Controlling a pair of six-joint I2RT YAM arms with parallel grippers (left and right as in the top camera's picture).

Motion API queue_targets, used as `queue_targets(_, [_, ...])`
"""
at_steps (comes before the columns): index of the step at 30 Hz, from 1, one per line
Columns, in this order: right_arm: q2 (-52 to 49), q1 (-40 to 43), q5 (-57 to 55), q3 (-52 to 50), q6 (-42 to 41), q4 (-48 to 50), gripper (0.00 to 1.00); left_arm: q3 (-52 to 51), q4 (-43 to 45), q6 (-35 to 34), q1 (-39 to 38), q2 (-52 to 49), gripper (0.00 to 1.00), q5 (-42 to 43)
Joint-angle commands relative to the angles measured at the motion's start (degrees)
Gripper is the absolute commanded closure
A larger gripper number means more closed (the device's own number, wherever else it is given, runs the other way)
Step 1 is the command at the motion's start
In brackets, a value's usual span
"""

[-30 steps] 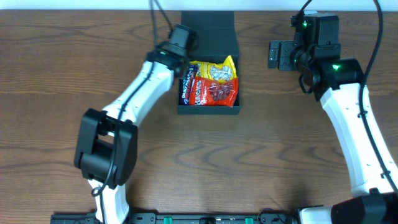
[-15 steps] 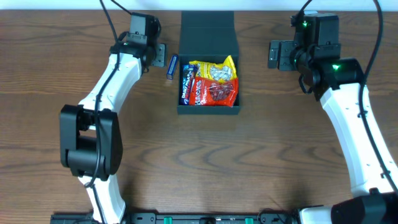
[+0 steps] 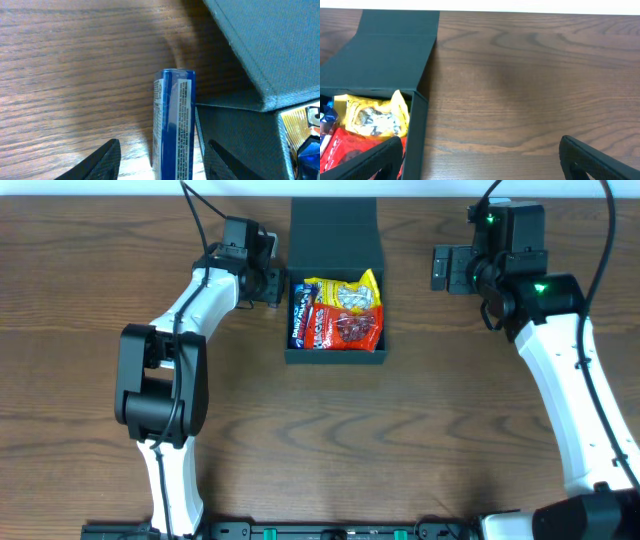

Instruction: Pack container

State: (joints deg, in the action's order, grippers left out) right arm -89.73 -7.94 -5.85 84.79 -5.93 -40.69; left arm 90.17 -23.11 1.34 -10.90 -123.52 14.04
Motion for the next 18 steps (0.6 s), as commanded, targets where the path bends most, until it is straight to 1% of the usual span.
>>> queue_targets(1, [0.2, 0.6, -0.3, 0.3, -0.9, 0.0, 0.01, 0.7, 0.0, 0.4, 0.0, -2.0, 0.45, 1.5])
queue_targets(4, [0.2, 0.6, -0.3, 0.3, -0.9, 0.0, 0.01, 0.7, 0.0, 0.4, 0.0, -2.1, 0.47, 1.5])
queue_targets(7, [0.2, 0.6, -0.3, 0.3, -0.9, 0.2, 0.01, 0.7, 0.0, 0.4, 0.0, -2.1, 0.53, 1.4])
queue_targets(8, [0.2, 0.6, -0.3, 0.3, -0.9, 0.2, 0.01, 0.7, 0.0, 0.4, 0.0, -2.3, 0.53, 1.4])
queue_targets(15, [0.2, 0.6, -0.3, 0.3, -0.9, 0.2, 0.01, 0.7, 0.0, -0.1, 0.0, -3.6, 0.67, 0.9])
queue_targets(18, [0.2, 0.6, -0.3, 0.3, -0.9, 0.2, 0.01, 0.7, 0.0, -0.1, 0.0, -3.6, 0.76, 0.9])
